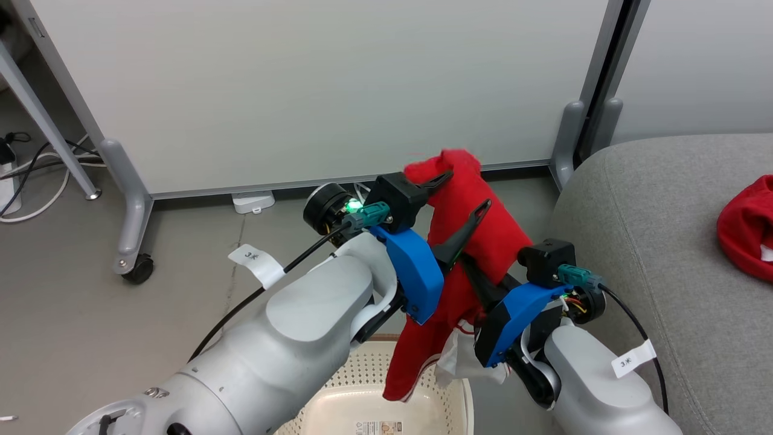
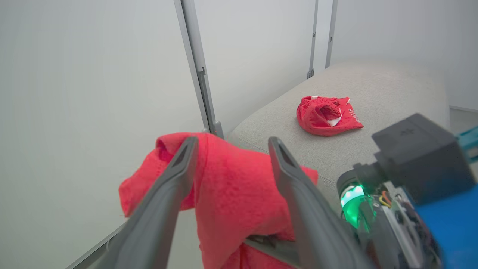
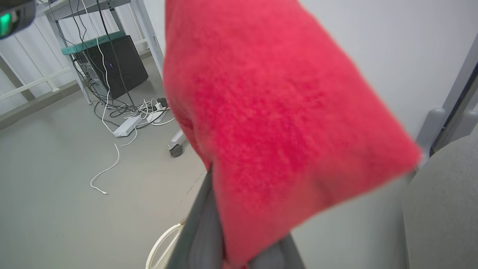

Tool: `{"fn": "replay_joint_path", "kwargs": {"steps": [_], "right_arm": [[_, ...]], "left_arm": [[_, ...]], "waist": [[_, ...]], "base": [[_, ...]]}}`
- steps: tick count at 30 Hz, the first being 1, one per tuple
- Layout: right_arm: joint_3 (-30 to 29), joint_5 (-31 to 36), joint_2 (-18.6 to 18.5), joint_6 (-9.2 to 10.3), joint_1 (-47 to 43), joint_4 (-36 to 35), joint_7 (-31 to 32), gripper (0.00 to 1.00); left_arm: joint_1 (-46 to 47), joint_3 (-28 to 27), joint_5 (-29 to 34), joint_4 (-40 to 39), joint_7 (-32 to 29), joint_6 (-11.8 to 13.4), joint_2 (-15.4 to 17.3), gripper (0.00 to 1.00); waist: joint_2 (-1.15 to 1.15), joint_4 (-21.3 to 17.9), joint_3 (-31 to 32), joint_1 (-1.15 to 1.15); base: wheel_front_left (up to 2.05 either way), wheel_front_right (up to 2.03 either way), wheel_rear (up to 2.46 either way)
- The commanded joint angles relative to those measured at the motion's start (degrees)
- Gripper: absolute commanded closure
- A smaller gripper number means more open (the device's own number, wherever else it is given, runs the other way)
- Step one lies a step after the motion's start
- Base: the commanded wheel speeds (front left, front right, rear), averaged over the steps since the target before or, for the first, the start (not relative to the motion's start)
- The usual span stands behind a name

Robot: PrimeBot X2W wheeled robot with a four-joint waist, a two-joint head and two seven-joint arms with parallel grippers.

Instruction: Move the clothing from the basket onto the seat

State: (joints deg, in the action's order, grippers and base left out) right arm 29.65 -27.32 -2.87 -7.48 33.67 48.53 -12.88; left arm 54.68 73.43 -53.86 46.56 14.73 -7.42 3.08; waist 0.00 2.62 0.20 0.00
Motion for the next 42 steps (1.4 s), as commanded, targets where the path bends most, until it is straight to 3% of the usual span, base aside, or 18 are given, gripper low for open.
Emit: {"fn": "replay_joint_path", "kwargs": {"steps": [1, 5, 17, 24, 30, 35, 42], "right_arm": [[-0.19, 0.00, -0.04, -0.03, 1.06, 0.13, -0.49, 1.00], [-0.54, 0.22, -0.04, -0.03, 0.85, -0.05, -0.98, 1.00], [-5.41, 2.93, -0.04, -0.03, -1.70, -3.80, -1.80, 1.00], [-7.92, 5.58, -0.33, -0.03, -4.20, -8.50, -1.29, 1.00], [-10.34, 8.06, -0.44, -0.03, -7.29, -13.37, 0.40, 1.00], [-12.18, 9.72, -0.35, -0.03, -9.62, -17.30, 2.41, 1.00], [-12.87, 9.41, -0.10, -0.03, -11.56, -21.46, 4.11, 1.00]], "left_arm": [[-0.68, -0.19, 0.52, 0.41, 0.29, -0.05, 0.37, 0.00], [-1.69, -3.20, 1.67, -0.46, 0.54, 0.03, 1.58, 0.00], [-19.05, -24.27, 16.42, -16.63, 0.54, 3.97, 8.43, 0.00], [-30.73, -34.95, 23.79, -22.70, 0.54, 4.60, 10.47, 0.00], [-38.45, -42.53, 27.38, -25.35, 0.54, 3.92, 9.99, 0.00], [-40.04, -44.96, 30.25, -25.51, 0.55, 2.48, 8.74, 0.00], [-40.36, -46.64, 32.57, -25.24, 0.55, 1.14, 7.74, 0.00]], "waist": [[0.00, 0.04, -0.03, 0.00], [0.00, 0.01, -0.22, 0.00], [0.00, 0.50, -2.12, 0.00], [0.00, -0.13, -2.81, 0.00], [0.00, -0.53, -2.87, 0.00], [0.00, -1.12, -3.15, 0.00], [0.00, -5.07, -3.83, 0.00]], "base": [[0.00, 0.00, 0.00], [0.00, 0.00, 0.00], [0.00, 0.00, 0.00], [0.00, 0.00, 0.00], [0.00, 0.00, 0.00], [0.00, 0.00, 0.00], [0.00, 0.00, 0.00]]}}
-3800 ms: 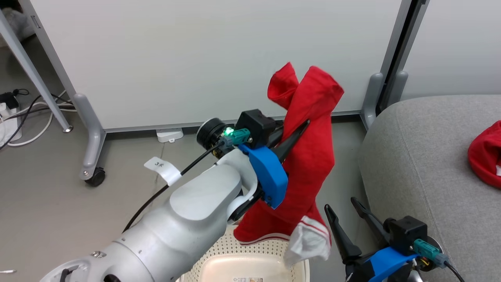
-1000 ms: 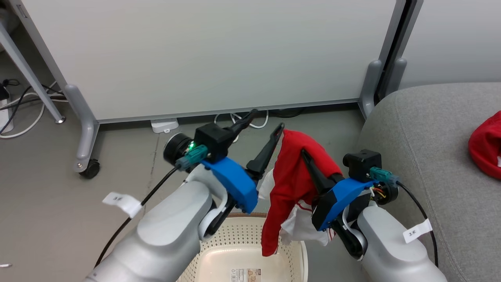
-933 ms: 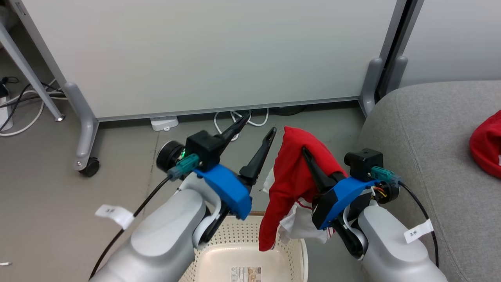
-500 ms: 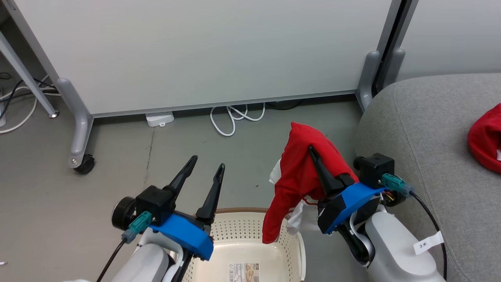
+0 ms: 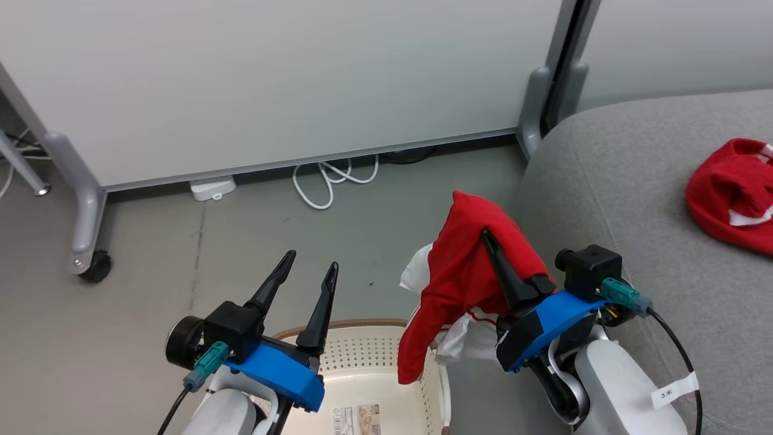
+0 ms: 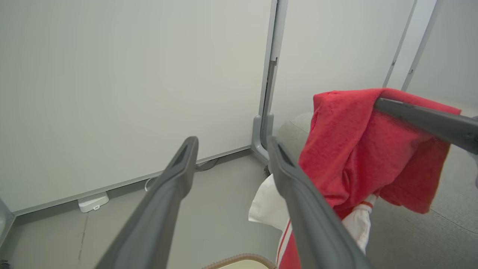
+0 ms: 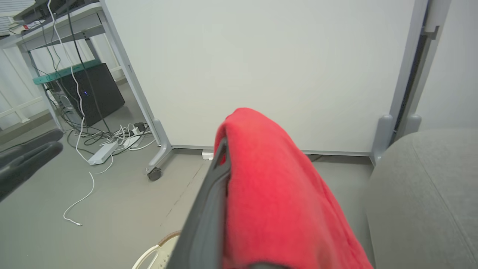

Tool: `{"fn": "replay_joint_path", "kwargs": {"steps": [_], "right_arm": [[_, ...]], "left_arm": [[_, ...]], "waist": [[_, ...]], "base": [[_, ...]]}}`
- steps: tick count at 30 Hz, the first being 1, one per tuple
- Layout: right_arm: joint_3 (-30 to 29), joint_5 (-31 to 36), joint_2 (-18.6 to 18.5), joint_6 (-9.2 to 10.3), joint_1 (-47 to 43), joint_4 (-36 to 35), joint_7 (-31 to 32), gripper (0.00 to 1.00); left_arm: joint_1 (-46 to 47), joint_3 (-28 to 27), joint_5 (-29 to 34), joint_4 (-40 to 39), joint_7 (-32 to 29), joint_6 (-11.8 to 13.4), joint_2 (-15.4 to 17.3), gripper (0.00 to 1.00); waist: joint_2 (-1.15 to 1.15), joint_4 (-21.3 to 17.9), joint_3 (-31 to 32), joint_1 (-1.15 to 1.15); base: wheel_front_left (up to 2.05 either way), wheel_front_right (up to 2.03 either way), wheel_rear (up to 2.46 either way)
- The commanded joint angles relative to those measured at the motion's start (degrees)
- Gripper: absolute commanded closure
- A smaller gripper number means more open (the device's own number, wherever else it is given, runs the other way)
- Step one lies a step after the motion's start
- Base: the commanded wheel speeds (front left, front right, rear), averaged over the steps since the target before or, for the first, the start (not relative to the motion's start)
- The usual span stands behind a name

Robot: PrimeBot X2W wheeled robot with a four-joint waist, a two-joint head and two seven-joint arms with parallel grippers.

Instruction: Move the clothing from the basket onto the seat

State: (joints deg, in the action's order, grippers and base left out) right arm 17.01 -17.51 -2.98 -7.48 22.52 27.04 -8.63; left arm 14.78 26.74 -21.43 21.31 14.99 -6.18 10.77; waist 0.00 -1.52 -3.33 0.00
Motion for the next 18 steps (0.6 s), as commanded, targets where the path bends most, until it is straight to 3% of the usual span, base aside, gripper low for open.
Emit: {"fn": "replay_joint_path", "kwargs": {"steps": [1, 18], "right_arm": [[-0.11, -0.45, 0.03, -0.03, -0.70, -0.61, 0.05, 1.00], [-1.00, -1.43, 0.13, -0.03, -3.43, -7.13, 1.07, 1.00]], "left_arm": [[-0.46, -0.27, 0.51, 0.01, 0.28, -0.29, -0.05, 0.00], [2.12, -1.67, 3.27, -0.11, 0.29, -1.27, -0.64, 0.00]], "waist": [[0.00, -1.97, -0.49, 0.00], [0.00, -20.11, -5.11, 0.00]], "base": [[0.00, 0.00, 0.00], [0.00, 0.00, 0.00]]}}
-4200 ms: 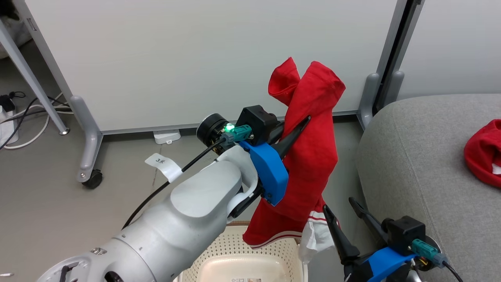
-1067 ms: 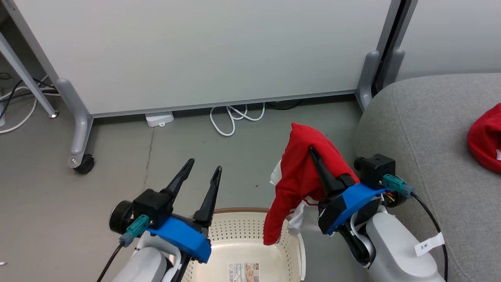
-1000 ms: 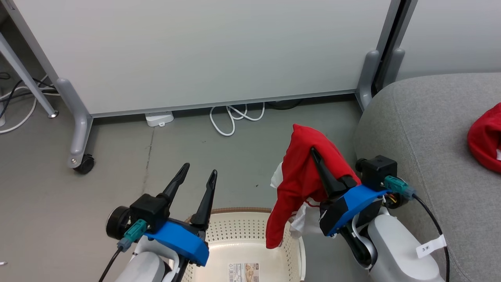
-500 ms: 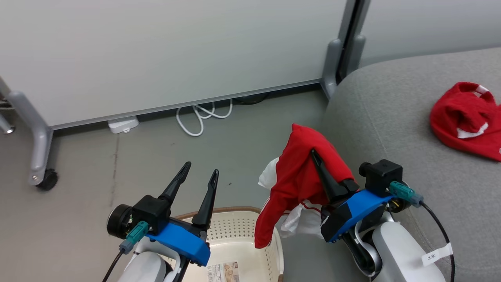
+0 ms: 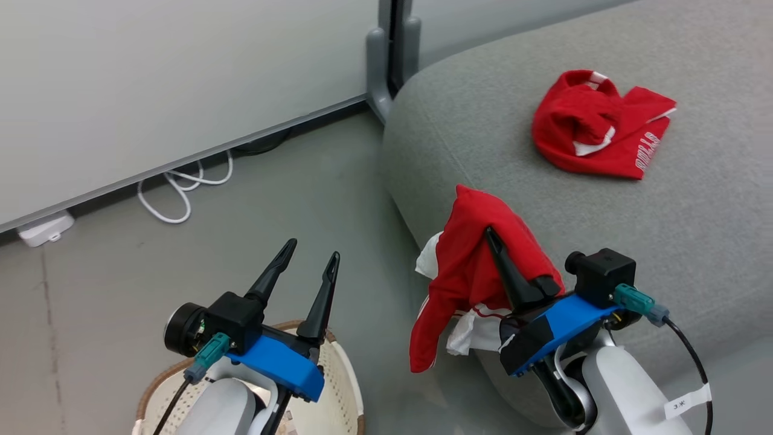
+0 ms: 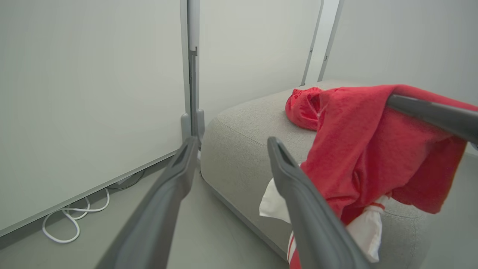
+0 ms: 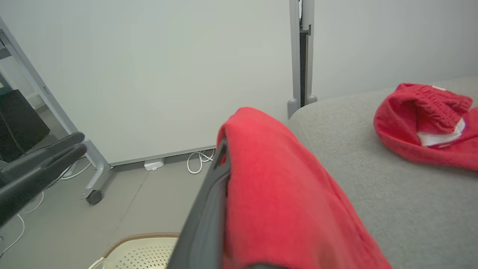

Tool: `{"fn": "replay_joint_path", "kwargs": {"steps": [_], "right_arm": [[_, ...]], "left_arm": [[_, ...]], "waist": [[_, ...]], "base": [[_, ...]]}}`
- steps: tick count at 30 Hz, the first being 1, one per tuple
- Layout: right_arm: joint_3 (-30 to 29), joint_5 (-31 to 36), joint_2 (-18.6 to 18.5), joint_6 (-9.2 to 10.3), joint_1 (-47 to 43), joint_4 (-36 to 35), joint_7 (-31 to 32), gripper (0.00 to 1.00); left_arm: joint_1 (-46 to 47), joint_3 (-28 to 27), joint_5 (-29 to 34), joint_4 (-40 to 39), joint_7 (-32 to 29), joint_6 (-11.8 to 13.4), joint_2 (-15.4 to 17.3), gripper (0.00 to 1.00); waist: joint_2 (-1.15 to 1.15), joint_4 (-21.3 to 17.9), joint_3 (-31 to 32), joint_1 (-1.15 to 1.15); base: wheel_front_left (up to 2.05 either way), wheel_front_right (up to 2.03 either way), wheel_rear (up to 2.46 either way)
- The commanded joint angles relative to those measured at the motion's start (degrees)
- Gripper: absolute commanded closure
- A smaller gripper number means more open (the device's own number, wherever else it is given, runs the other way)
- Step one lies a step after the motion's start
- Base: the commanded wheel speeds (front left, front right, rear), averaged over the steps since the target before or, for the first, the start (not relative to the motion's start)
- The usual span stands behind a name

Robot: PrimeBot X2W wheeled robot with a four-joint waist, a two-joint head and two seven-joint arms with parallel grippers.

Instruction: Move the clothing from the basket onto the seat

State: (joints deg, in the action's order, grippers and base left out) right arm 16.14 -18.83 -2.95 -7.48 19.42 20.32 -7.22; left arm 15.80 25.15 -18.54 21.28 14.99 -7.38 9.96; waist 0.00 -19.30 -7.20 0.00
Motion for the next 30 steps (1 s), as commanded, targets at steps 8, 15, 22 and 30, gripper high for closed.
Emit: {"fn": "replay_joint_path", "kwargs": {"steps": [8, 15, 22, 30], "right_arm": [[-0.06, -1.42, 0.10, -0.03, -0.70, -0.56, -1.13, 1.00], [-0.22, -1.83, 0.10, -0.03, -0.85, 0.17, -1.76, 1.00], [-1.56, -0.36, 0.10, -0.03, 2.30, 0.20, -1.59, 1.00], [-10.19, 2.86, -2.30, -0.03, 18.06, -1.64, 0.43, 1.00]], "left_arm": [[1.74, 0.51, 0.29, -0.43, 0.29, -0.09, 1.07, 0.00], [1.90, 1.26, -0.56, -0.27, 0.29, -0.10, 1.47, 0.00], [2.57, 1.63, -0.62, -0.65, 0.29, -0.11, 1.96, 0.00], [5.17, 1.26, 0.30, -3.09, 0.28, -0.10, 4.09, 0.00]], "waist": [[0.00, -7.90, -2.84, 0.00], [0.00, -8.90, -3.01, 0.00], [0.00, -7.95, -4.31, 0.00], [0.00, -6.80, -11.21, 0.00]], "base": [[0.00, 0.00, 0.00], [0.00, 0.00, 0.00], [0.00, 0.00, 0.00], [0.00, 0.00, 0.00]]}}
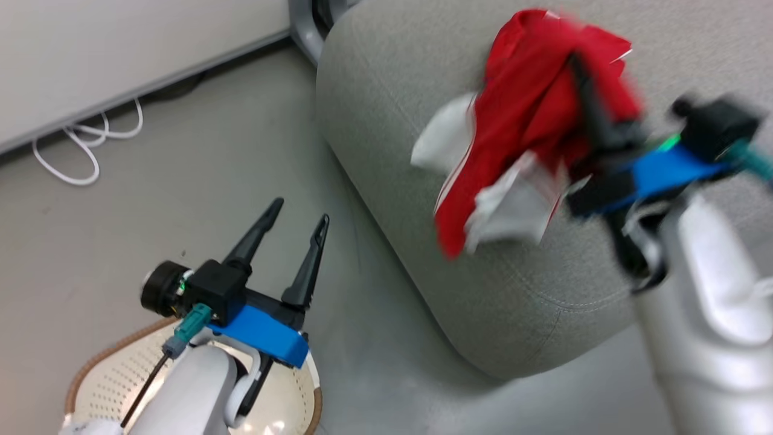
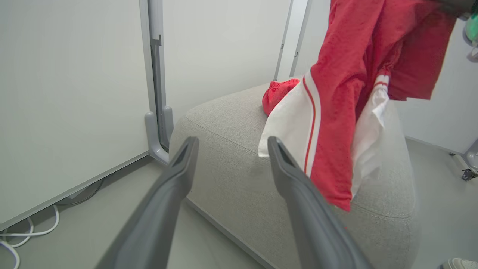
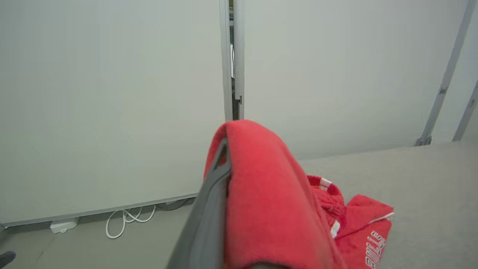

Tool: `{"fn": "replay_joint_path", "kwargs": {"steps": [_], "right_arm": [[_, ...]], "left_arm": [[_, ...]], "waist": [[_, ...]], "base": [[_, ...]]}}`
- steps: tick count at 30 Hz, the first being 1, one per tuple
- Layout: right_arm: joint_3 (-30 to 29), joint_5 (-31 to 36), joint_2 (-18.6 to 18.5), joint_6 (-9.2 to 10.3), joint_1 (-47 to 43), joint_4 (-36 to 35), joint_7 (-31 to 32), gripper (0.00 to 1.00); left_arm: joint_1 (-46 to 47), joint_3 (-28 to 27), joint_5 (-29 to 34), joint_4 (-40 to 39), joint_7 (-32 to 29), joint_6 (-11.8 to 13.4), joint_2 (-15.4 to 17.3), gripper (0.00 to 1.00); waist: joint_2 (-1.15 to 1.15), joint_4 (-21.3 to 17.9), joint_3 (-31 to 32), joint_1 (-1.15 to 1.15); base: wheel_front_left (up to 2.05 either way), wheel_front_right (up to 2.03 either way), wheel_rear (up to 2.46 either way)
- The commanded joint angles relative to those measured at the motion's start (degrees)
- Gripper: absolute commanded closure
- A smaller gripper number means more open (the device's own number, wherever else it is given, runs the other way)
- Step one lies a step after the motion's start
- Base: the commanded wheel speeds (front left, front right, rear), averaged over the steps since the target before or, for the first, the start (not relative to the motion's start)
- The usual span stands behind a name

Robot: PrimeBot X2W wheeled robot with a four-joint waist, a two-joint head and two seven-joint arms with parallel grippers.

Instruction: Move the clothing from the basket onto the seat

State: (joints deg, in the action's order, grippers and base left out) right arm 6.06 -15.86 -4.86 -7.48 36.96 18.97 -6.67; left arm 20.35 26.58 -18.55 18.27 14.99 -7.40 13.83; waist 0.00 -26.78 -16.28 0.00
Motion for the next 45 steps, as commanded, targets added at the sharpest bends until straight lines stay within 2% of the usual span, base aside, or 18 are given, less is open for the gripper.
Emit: {"fn": "replay_joint_path", "kwargs": {"steps": [1, 9, 14, 21, 27, 33, 34, 35, 36, 37, 45], "right_arm": [[-1.43, 0.29, -0.90, -0.03, 2.72, -0.68, 0.51, 1.00], [-13.92, 4.46, -9.38, -0.03, 19.29, -2.01, 4.33, 1.00], [-22.60, 6.77, -12.08, -0.03, 25.28, 0.98, 3.74, 1.00], [-28.82, 9.95, -12.49, -0.02, 27.68, 11.40, 0.65, 1.00], [-30.23, 14.03, -12.02, -0.02, 27.01, 22.00, -1.79, 1.00], [-30.92, 16.87, -12.07, -0.02, 28.12, 28.05, -4.57, 1.00], [-30.76, 17.24, -11.89, -0.02, 28.27, 28.73, -4.75, 0.94], [-30.31, 17.76, -11.91, -0.02, 28.28, 29.57, -4.70, 0.65], [-29.80, 18.26, -12.00, -0.02, 28.33, 30.20, -4.77, 0.44], [-29.50, 18.49, -12.00, -0.02, 28.48, 30.72, -4.96, 0.00], [-27.34, 19.91, -10.84, -0.02, 26.20, 33.83, -5.84, 0.00]], "left_arm": [[1.25, 0.12, 0.58, -0.56, 0.28, -0.08, 0.52, 0.00], [6.03, 0.37, 1.66, -4.99, 0.25, -0.08, 3.52, 0.00], [9.61, 1.21, 2.70, -8.18, -0.23, -0.09, 5.08, 0.00], [13.27, 3.16, 3.56, -11.26, -1.19, -0.09, 5.85, 0.00], [14.22, 4.08, 3.57, -11.79, -0.92, -0.03, 5.53, 0.00], [14.17, 3.90, 3.12, -11.03, -0.57, 0.41, 5.19, 0.00], [14.13, 3.87, 3.10, -10.86, -0.45, 0.42, 5.16, 0.00], [14.12, 3.85, 3.04, -10.65, -0.36, 0.47, 5.06, 0.00], [14.12, 3.86, 3.22, -10.48, -0.24, 0.58, 5.01, 0.00], [14.08, 3.92, 3.35, -10.27, -0.21, 0.70, 4.88, 0.00], [12.50, 4.07, 2.40, -8.14, 0.17, 0.77, 3.10, 0.00]], "waist": [[0.00, 1.14, -3.52, 0.00], [0.00, 4.70, -14.50, 0.00], [0.00, 7.13, -21.01, 0.00], [0.00, 10.38, -26.35, 0.00], [0.00, 12.21, -27.59, 0.00], [0.00, 12.90, -27.04, 0.00], [0.00, 12.91, -26.77, 0.00], [0.00, 12.91, -26.48, 0.00], [0.00, 12.89, -26.17, 0.00], [0.00, 12.87, -25.87, 0.00], [0.00, 13.11, -21.55, 0.00]], "base": [[0.00, 0.00, 0.00], [0.00, 0.00, 0.00], [0.00, 0.00, 0.00], [0.00, 0.00, 0.00], [0.00, 0.00, 0.00], [0.00, 0.00, 0.00], [0.00, 0.00, 0.00], [0.00, 0.00, 0.00], [0.00, 0.00, 0.00], [0.00, 0.00, 0.00], [0.00, 0.00, 0.00]]}}
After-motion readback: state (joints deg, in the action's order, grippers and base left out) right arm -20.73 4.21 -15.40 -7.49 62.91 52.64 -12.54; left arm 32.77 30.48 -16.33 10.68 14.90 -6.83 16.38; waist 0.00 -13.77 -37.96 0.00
